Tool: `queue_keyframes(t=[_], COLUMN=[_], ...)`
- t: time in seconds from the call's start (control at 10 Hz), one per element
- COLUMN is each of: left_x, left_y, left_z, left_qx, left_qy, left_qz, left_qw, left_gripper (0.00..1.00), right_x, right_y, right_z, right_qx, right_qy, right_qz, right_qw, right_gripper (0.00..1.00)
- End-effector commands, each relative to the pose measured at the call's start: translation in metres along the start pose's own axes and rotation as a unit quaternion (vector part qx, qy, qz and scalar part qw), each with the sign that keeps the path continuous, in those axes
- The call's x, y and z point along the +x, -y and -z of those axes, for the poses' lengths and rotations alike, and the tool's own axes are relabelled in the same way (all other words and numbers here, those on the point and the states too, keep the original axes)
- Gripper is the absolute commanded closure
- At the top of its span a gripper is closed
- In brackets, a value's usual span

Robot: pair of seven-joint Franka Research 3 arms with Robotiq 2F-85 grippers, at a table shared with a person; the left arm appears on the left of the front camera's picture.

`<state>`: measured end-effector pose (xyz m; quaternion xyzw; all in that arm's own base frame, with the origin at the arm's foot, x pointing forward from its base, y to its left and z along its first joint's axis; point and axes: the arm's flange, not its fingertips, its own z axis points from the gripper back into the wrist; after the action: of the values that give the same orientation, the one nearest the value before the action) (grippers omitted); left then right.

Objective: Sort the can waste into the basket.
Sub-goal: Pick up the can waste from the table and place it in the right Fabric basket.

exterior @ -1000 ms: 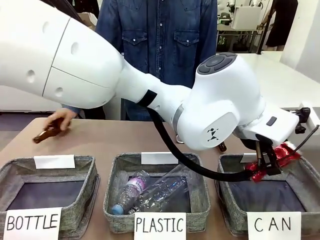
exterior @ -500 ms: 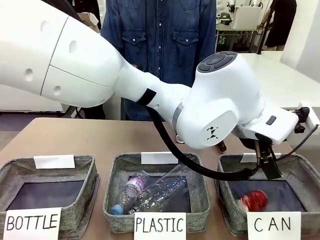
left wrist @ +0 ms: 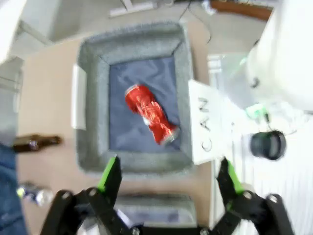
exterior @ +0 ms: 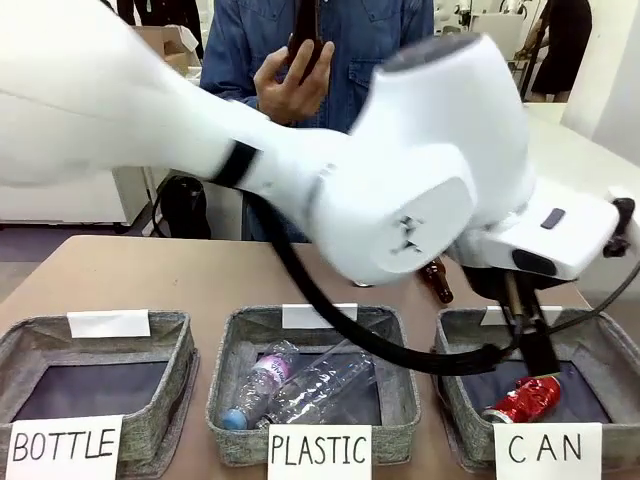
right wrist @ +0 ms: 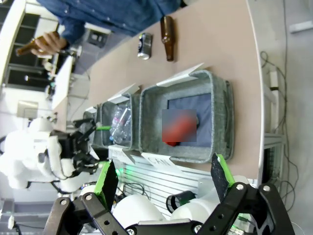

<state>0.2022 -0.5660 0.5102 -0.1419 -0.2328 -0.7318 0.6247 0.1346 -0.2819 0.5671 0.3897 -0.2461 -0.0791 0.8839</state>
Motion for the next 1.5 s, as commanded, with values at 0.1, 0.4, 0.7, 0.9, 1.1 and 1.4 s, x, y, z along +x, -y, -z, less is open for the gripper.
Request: queue_keyframes(t=[0.1,0.4,0.7,0.9,1.1,1.4], left_x=[-0.087,-0.213,-0.357,-0.415,-0.493,-0.447], left_y=[0.011,0.005,0.002,0.022,0.04,0.038], left_z=[-0.095,-0.186,-0.339,-0.393,-0.438,-0.417], left_qx=[0.041,0.025,0.028,0.018,0.153,0.044], left_qy=[-0.052,-0.113,-0.034,0.038,-0.015,0.018], left_qz=[-0.033,-0.157,-0.348,-0.41,-0.636,-0.448], left_qw=[0.997,0.981,0.936,0.911,0.757,0.893], left_gripper=[0.0,0.0,0.0,0.0,0.0,0.0], right_x=[0.001,0.001,0.001,0.001,0.001,0.001], right_y=[-0.004,-0.004,-0.004,-0.004,-0.004,-0.004], right_z=[-0.004,-0.004,-0.004,-0.004,-0.004,-0.004], right_qx=[-0.006,-0.006,-0.006,-0.006,-0.006,-0.006], right_qy=[0.003,0.003,0.003,0.003,0.003,0.003], right_qz=[0.009,0.009,0.009,0.009,0.009,0.009], right_qw=[1.0,1.0,1.0,1.0,1.0,1.0], right_gripper=[0.0,0.0,0.0,0.0,0.0,0.0])
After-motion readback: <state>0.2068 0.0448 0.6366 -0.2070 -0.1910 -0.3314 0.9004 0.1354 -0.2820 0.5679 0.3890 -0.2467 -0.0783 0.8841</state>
